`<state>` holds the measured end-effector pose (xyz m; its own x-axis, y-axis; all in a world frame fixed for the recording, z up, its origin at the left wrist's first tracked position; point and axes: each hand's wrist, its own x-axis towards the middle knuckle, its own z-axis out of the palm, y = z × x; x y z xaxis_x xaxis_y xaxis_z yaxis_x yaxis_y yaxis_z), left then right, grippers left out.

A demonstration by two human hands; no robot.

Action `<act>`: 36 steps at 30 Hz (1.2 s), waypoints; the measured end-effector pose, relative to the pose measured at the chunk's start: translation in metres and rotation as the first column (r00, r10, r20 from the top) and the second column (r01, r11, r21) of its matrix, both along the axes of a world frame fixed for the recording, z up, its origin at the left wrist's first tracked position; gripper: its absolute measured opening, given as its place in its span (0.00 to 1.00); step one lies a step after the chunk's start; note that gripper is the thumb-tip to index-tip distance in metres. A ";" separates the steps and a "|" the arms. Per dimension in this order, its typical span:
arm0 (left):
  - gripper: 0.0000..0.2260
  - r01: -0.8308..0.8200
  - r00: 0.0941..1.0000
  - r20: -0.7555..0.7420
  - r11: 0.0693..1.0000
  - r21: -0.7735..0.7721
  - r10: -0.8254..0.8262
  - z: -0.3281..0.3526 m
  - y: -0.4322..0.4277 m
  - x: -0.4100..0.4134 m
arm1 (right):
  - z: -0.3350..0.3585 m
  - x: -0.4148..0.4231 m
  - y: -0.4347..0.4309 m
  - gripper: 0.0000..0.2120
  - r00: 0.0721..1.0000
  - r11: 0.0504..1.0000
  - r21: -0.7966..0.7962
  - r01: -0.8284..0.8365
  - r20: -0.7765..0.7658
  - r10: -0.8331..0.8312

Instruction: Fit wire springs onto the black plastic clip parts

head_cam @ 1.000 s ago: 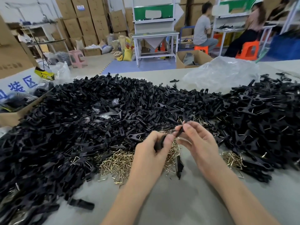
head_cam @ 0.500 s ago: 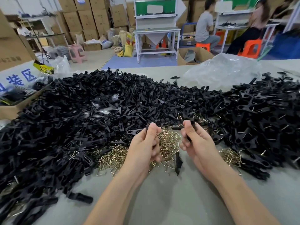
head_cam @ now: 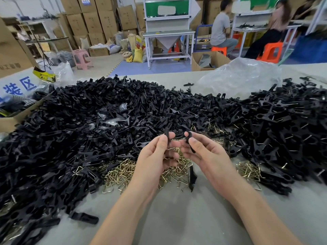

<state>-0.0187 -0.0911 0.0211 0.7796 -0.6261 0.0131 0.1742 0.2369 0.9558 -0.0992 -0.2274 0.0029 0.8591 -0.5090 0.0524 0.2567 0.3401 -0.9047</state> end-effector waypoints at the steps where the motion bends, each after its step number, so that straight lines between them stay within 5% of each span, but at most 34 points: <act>1: 0.13 0.001 1.000 -0.001 1.000 -0.003 -0.001 0.000 0.000 0.000 | 0.001 0.000 0.001 0.17 1.000 1.000 0.012 -0.011 -0.001 0.011; 17: 0.13 0.052 0.999 0.006 0.993 -0.103 -0.052 0.000 -0.002 -0.001 | 0.002 -0.001 -0.001 0.12 0.998 0.998 0.029 0.054 -0.034 -0.053; 25: 0.08 -0.080 0.987 0.142 0.997 0.014 0.078 -0.003 -0.002 0.000 | 0.004 -0.004 -0.001 0.08 0.998 0.998 0.013 0.057 -0.038 -0.056; 36: 0.07 -0.180 0.903 0.418 0.971 0.157 0.100 -0.009 -0.003 -0.005 | 0.003 -0.003 -0.002 0.17 0.998 0.998 0.014 0.055 -0.011 -0.055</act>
<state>-0.0241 -0.0940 0.0121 0.8117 -0.5329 0.2390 -0.2581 0.0398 0.9653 -0.1018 -0.2294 0.0059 0.8302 -0.5563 0.0359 0.2659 0.3386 -0.9026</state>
